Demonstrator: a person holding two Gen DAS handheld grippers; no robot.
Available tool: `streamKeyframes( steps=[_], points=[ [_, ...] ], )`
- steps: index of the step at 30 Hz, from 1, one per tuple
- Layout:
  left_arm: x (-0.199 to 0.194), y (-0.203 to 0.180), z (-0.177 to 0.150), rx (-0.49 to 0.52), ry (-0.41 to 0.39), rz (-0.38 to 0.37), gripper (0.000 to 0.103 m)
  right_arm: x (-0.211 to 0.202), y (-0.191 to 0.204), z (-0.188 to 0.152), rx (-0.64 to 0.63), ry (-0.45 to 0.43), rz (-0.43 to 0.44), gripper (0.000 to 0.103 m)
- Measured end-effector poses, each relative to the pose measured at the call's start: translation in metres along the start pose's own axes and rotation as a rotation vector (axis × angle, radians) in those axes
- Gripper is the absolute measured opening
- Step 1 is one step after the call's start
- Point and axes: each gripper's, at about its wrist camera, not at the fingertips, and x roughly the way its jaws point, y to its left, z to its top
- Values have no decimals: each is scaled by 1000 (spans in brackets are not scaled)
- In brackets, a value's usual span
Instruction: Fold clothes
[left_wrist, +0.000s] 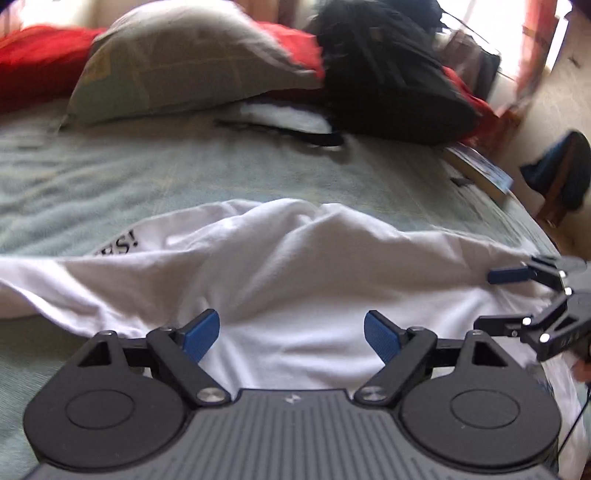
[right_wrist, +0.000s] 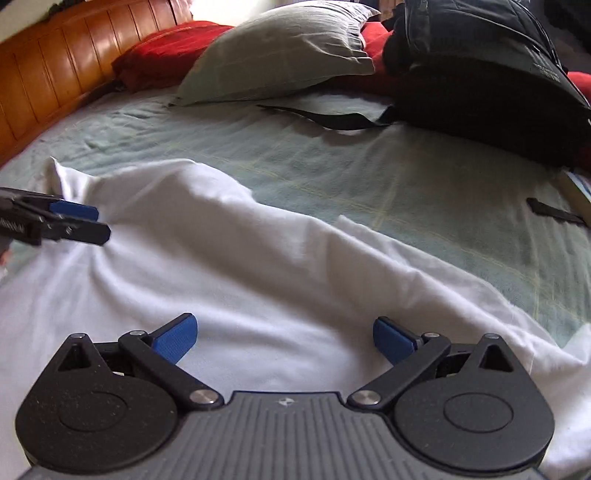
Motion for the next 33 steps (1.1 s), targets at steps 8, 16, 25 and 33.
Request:
streamKeyframes(
  steps=[8, 16, 25, 33],
  points=[
    [-5, 2, -36, 69, 121, -105, 90, -2, 33, -29, -118, 83, 234, 103],
    [-25, 26, -35, 24, 55, 13, 90, -40, -27, -55, -57, 24, 36, 103],
    [-23, -42, -64, 472, 84, -63, 92, -56, 42, -85, -348, 33, 68, 103],
    [-66, 11, -105, 412, 121, -61, 100, -85, -8, -132, -299, 43, 127, 103]
  ],
)
